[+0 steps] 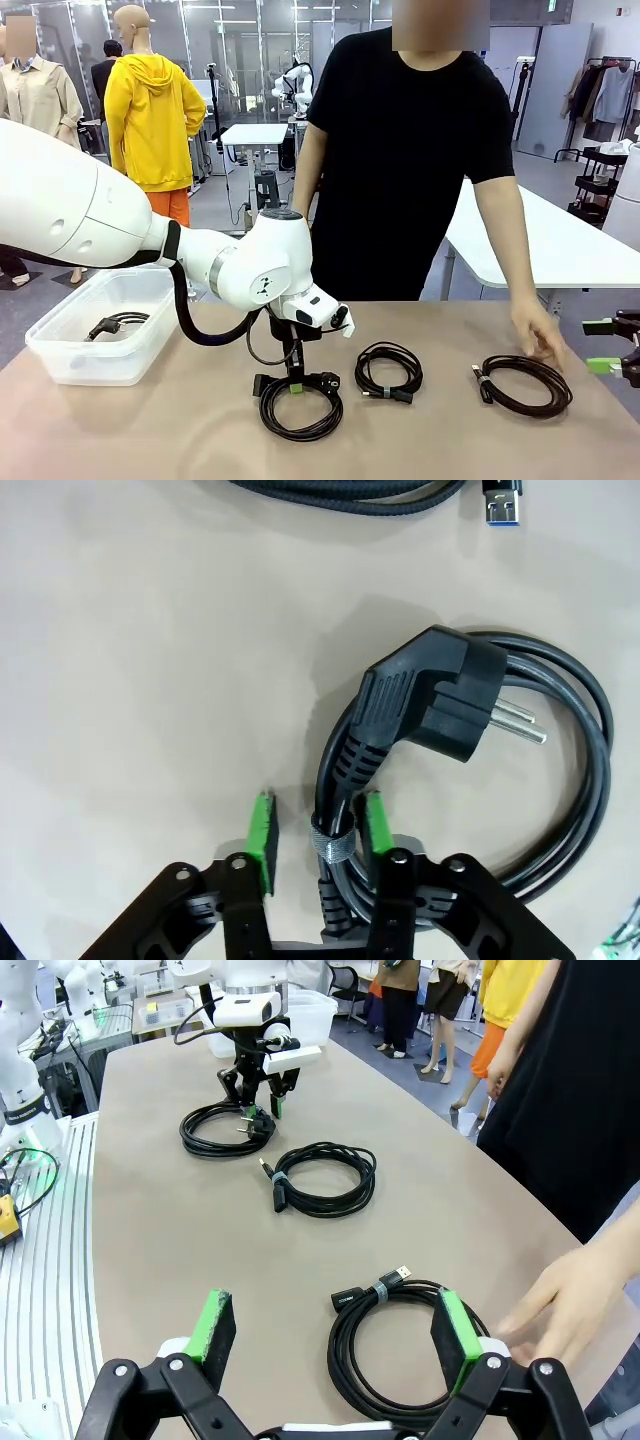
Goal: Organize and store the cables.
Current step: Place the Power Cable into the Organizing box.
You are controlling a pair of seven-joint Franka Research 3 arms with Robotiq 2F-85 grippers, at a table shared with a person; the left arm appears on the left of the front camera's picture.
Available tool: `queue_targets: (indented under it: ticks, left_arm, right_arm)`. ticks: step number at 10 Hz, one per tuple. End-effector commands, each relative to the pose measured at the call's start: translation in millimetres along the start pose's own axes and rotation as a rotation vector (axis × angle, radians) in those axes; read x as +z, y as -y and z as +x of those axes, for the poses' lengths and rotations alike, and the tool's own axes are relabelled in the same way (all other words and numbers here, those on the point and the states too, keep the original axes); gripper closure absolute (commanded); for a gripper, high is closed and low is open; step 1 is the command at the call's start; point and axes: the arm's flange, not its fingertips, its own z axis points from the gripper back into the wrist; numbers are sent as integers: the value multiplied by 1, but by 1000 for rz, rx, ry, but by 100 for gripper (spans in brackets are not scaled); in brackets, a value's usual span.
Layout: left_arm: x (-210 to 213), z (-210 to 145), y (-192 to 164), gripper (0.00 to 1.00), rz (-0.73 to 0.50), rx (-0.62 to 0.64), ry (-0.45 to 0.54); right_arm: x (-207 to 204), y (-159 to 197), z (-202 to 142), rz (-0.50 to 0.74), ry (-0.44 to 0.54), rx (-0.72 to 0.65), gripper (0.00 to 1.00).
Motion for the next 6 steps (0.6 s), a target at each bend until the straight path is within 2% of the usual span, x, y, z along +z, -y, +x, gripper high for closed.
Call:
queue_targets:
  ticks: [1,2,4,6]
  left_arm:
    - [6,1,-3,96,-7,5,-7]
    - [12,0,-2,100,-2,6,-1]
    - [34,-2,0,100,20,5,13]
    - [77,-9,3,100,41,-10,34]
  right_arm:
    - [0,1,2,-13,-11,9,0]
    - [0,1,2,-13,-11,9,0]
    - [0,1,2,-13,-11,9,0]
    - [0,1,2,-13,-11,9,0]
